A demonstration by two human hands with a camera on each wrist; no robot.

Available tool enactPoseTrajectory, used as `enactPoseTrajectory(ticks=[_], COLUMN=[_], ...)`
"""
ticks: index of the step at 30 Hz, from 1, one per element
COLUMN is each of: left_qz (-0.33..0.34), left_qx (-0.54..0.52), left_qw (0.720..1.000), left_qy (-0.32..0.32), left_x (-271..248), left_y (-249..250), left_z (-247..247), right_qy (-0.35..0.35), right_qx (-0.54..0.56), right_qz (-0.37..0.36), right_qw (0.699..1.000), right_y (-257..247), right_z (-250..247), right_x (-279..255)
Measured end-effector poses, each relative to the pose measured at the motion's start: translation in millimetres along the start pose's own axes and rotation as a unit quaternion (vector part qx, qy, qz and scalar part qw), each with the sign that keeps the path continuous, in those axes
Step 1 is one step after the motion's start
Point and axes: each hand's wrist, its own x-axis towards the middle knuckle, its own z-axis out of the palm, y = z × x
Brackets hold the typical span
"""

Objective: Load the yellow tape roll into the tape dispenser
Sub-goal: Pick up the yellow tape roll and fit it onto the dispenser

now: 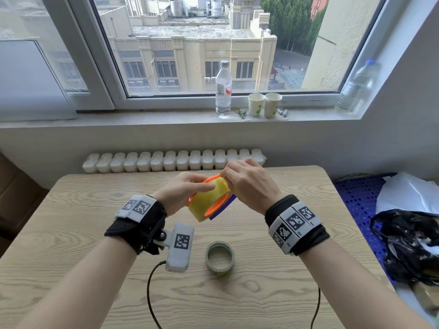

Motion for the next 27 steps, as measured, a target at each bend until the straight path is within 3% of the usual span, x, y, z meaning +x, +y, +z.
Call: enactPoseTrajectory(ticks=[4,13,18,27], left_qz=[0.029,-0.019,-0.040,0.018], left_qx=[0.062,0.058,-0.012,-0.005], left_qw=[0.996,0.998,0.999,1.000], left_qy=[0.056,0.020,0.016,0.000], left_x=[4,4,2,6], left_y=[-8,-12,-11,-12], left_z=[6,0,3,13], right_qy=[-0.017,-0.040,-0.032,-0.064], right_qx=[-0.001,-0.030,0.032,0.212], right_qz=[-0.006,0.081,0.136,0.192], right_qw=[1.000,0.995,0.990,0.956], right_y=[-2,6,9,9], right_z=[0,-8,-10,-19], right_x=[-2,4,5,3])
